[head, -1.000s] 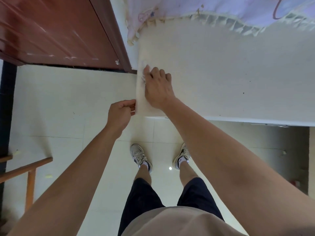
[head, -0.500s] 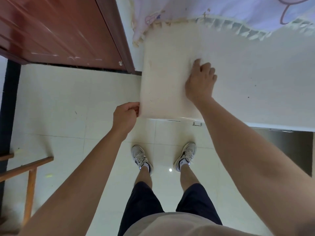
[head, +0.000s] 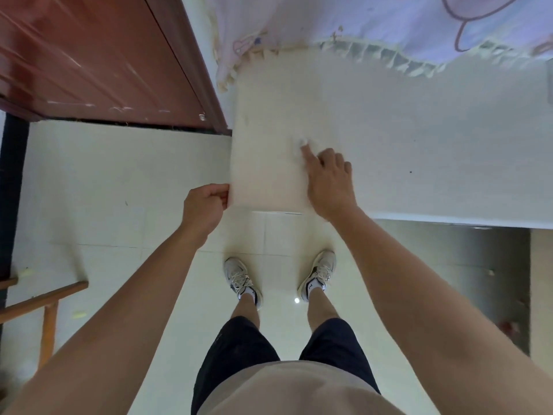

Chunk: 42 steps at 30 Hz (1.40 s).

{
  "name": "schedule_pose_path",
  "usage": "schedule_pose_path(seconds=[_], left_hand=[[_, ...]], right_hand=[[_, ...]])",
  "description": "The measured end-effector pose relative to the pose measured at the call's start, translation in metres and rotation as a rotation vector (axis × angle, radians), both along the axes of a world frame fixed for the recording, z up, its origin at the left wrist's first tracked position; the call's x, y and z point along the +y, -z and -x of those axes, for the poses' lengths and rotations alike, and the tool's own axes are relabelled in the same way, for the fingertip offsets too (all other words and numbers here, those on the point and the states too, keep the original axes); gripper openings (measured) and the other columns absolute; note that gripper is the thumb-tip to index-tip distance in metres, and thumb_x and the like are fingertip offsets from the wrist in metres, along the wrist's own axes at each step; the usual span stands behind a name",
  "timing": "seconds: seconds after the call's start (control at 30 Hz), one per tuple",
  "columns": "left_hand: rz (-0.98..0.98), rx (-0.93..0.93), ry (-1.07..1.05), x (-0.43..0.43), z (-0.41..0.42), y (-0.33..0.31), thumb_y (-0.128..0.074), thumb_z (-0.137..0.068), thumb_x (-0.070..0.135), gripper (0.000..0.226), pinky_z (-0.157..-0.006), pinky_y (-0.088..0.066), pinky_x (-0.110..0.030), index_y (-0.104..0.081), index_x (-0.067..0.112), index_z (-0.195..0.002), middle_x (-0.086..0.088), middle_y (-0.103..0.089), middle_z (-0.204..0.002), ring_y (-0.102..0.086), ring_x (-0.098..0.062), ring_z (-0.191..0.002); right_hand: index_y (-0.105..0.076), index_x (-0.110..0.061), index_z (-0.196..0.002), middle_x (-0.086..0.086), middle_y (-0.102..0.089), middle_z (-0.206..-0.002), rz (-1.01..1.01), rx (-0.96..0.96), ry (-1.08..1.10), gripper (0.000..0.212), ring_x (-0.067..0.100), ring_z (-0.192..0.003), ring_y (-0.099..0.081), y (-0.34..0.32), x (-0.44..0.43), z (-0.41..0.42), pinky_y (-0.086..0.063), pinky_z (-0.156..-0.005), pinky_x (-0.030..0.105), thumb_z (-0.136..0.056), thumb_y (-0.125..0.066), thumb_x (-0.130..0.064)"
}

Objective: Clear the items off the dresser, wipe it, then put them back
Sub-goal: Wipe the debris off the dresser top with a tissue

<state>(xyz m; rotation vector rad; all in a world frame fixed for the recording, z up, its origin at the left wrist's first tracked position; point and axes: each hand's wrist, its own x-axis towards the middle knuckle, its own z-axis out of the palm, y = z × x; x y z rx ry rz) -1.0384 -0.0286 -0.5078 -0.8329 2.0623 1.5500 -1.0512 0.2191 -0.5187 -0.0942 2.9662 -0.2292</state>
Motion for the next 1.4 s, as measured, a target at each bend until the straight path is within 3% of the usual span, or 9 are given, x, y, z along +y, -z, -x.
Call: schedule_pose_path(seconds=[0.23,0.37,0.5,0.57,0.7,0.83,0.97,1.3,1.4], left_hand=[[0.045,-0.043,0.159,-0.011,0.006,-0.002,-0.036,-0.083,-0.014,0.051,-0.08,-0.055,-0.023,-0.07,0.013,-0.11,0.001,-0.072,-0.097,-0.068,-0.007,-0.084],[0.289,0.005,0.431,-0.03,0.013,-0.01,-0.037,-0.09,-0.004,0.05,-0.101,-0.039,-0.025,-0.063,0.02,-0.126,-0.001,-0.065,-0.124,-0.056,-0.017,-0.117],[0.515,-0.14,0.279,-0.042,0.013,-0.015,-0.035,-0.097,0.018,0.063,-0.118,-0.004,-0.043,-0.01,0.026,-0.154,0.005,-0.036,-0.153,-0.035,-0.023,-0.139],[0.415,-0.173,0.171,-0.042,0.012,-0.015,-0.033,-0.1,0.029,0.06,-0.117,-0.011,-0.038,-0.011,0.021,-0.155,0.002,-0.025,-0.158,-0.027,-0.022,-0.143],[0.165,-0.164,0.109,-0.02,0.012,-0.011,-0.036,-0.101,0.035,0.046,-0.113,-0.025,-0.032,-0.041,0.019,-0.144,0.004,-0.038,-0.15,-0.038,-0.015,-0.135],[-0.085,-0.18,0.03,0.018,0.012,-0.008,-0.036,-0.1,0.038,0.026,-0.088,-0.046,-0.037,-0.056,0.029,-0.087,0.001,-0.061,-0.1,-0.057,-0.018,-0.095],[-0.208,-0.172,-0.127,0.018,0.006,-0.004,-0.029,-0.102,0.05,0.042,-0.088,-0.05,-0.039,-0.059,0.022,-0.111,0.004,-0.065,-0.105,-0.06,-0.015,-0.102],[-0.267,-0.193,-0.1,0.012,-0.01,-0.006,-0.025,-0.102,0.053,0.058,-0.088,-0.051,-0.041,-0.048,0.015,-0.139,0.003,-0.058,-0.131,-0.052,-0.011,-0.121],[-0.247,-0.199,-0.091,0.006,-0.012,-0.008,-0.025,-0.101,0.054,0.059,-0.094,-0.049,-0.044,-0.051,0.013,-0.136,-0.002,-0.06,-0.129,-0.054,-0.015,-0.119]], right_hand=[[-0.019,-0.019,-0.155,0.015,-0.047,-0.116,-0.03,-0.013,0.243,0.076,0.033,-0.097,-0.045,0.004,-0.013,-0.015,-0.035,-0.082,0.041,-0.085,-0.041,-0.003],[-0.021,-0.023,-0.154,0.012,-0.047,-0.117,0.006,-0.039,-0.093,0.074,0.032,-0.1,-0.046,-0.001,-0.087,-0.032,-0.034,-0.084,0.041,-0.085,-0.04,-0.01],[-0.048,-0.032,-0.141,0.007,-0.049,-0.114,0.133,-0.153,-0.509,0.063,0.029,-0.103,-0.045,-0.015,-0.12,-0.053,-0.03,-0.089,0.039,-0.084,-0.042,-0.008],[-0.053,-0.03,-0.138,0.008,-0.051,-0.109,0.225,-0.132,-0.524,0.061,0.028,-0.099,-0.046,-0.021,-0.103,-0.058,-0.031,-0.088,0.038,-0.083,-0.046,-0.006],[-0.058,-0.018,-0.135,0.016,-0.054,-0.099,0.403,0.076,-0.047,0.052,0.035,-0.089,-0.052,-0.032,-0.012,-0.051,-0.043,-0.08,0.045,-0.087,-0.052,-0.001],[-0.042,-0.014,-0.147,0.024,-0.053,-0.114,0.2,0.18,0.611,0.049,0.04,-0.102,-0.051,-0.023,0.11,-0.029,-0.04,-0.09,0.047,-0.098,-0.041,-0.007],[-0.027,-0.019,-0.151,0.023,-0.041,-0.137,-0.005,-0.149,1.046,0.053,0.043,-0.124,-0.042,-0.01,0.177,-0.032,-0.036,-0.101,0.05,-0.099,-0.039,-0.016],[-0.026,-0.02,-0.153,0.013,-0.048,-0.126,0.072,-0.136,-0.075,0.071,0.034,-0.108,-0.046,-0.011,-0.057,-0.017,-0.034,-0.091,0.042,-0.086,-0.046,-0.01],[-0.03,-0.026,-0.151,0.012,-0.049,-0.125,0.125,-0.124,-0.141,0.066,0.033,-0.109,-0.046,-0.011,-0.057,-0.012,-0.033,-0.092,0.041,-0.088,-0.045,-0.01]])
